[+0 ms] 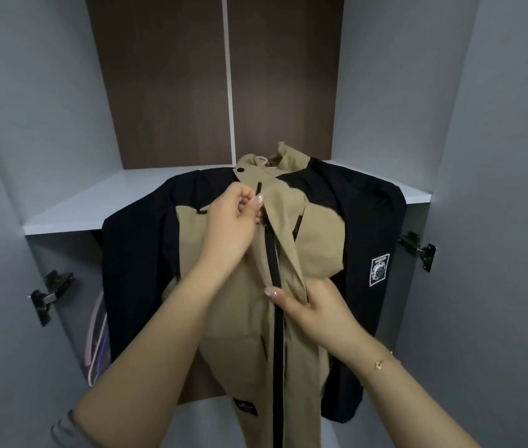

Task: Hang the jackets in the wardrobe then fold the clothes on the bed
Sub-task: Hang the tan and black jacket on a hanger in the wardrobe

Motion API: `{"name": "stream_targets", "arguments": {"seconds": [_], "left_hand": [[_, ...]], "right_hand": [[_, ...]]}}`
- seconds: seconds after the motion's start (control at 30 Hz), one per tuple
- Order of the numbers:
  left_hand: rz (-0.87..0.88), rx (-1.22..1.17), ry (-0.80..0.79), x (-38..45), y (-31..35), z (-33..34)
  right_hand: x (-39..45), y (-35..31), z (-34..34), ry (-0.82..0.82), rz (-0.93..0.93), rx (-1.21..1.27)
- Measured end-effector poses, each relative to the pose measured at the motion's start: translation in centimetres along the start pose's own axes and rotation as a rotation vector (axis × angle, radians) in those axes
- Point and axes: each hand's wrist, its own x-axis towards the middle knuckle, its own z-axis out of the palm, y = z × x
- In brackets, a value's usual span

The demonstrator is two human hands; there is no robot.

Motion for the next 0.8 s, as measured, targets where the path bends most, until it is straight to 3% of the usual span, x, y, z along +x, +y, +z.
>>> {"name": "stream_targets", "arguments": {"seconds": [0.1,0.2,0.37,0.43,0.57,0.63,0.7,0.8], "left_hand": [[-0.016,0.016,-0.013,1.5,0.0,0.3],[-0.036,-0.049,-0.081,0.7,-0.6,0.9],[-0.042,-0.145,-0.109,0.1,-1.5,1.0],[-0.057,-0.151,-0.119,-0.2,-1.9,1.1],[-0.095,-0.215,-0.117,-0.4,-3.0,1.0],[-0.075,-0.241,-0.133,-0.5,-3.5,0.9],[-0.034,-0.271,-0.154,-0.7,-3.9,0.9],[0.018,-0.333,-0.147,-1.0,-4.4,1.0]], "right_hand": [[-1.7,1.0,-0.2,-0.072,0.106,0.071],[-1.6,1.2,-0.8,-0.039,0.172,-0.215],[3.4,-0.7,-2.2,0.346,0.054,-0.273],[6.1,-1.5,-2.9,0.392,0.004,-0.338],[9.8,-2.0,-3.6,0.356,-0.140,-0.475],[11.5,-1.9,-4.1,0.354,-0.154,-0.372],[13.7,-1.7,-4.6,0.275,-0.058,-0.247],[16.8,-2.3,-4.9,0.032,0.122,-0.184]]}}
